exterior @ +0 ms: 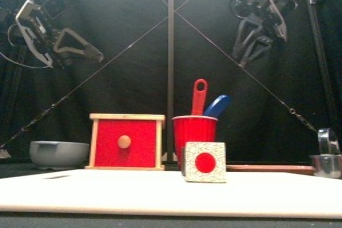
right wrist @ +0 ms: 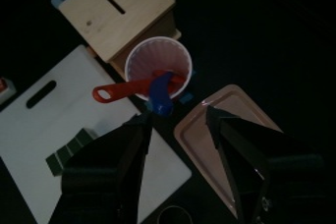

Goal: Place sushi on board then cut the sushi with the knife then place the pieces on the plate
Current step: Pick knife at handle with right hand

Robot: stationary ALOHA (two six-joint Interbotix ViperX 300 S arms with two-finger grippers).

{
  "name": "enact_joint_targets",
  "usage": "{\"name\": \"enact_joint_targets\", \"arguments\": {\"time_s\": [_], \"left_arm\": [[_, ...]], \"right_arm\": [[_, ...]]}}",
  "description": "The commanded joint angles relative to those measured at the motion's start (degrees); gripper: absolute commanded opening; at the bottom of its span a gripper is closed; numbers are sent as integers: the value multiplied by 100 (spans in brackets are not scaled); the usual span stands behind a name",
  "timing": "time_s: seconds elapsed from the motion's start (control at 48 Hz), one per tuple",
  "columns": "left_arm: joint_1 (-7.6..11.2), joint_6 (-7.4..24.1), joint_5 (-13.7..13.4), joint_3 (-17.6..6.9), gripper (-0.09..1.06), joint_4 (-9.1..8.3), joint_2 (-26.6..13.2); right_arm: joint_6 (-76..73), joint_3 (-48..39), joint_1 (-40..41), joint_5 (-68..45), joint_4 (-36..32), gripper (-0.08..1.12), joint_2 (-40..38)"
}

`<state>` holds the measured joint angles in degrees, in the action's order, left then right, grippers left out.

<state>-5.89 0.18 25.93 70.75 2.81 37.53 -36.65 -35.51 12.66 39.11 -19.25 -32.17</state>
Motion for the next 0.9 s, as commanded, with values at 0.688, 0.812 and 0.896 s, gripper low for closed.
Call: {"name": "enact_joint_targets", "arguments": {"time_s": [0.688, 0.812, 0.896], "left_arm": [[-70, -18, 53, -97, -3, 18, -9], [-70, -9, 44, -97, -3, 18, -9], [-70, 9, 53, -97, -3, 18, -9]], "right_arm": [[2136, 2602, -44, 1687, 1450, 83, 2030], [2136, 2918, -211, 1872, 1450, 83, 2241], [2153, 3155, -325, 2136, 1450, 83, 2496]]}}
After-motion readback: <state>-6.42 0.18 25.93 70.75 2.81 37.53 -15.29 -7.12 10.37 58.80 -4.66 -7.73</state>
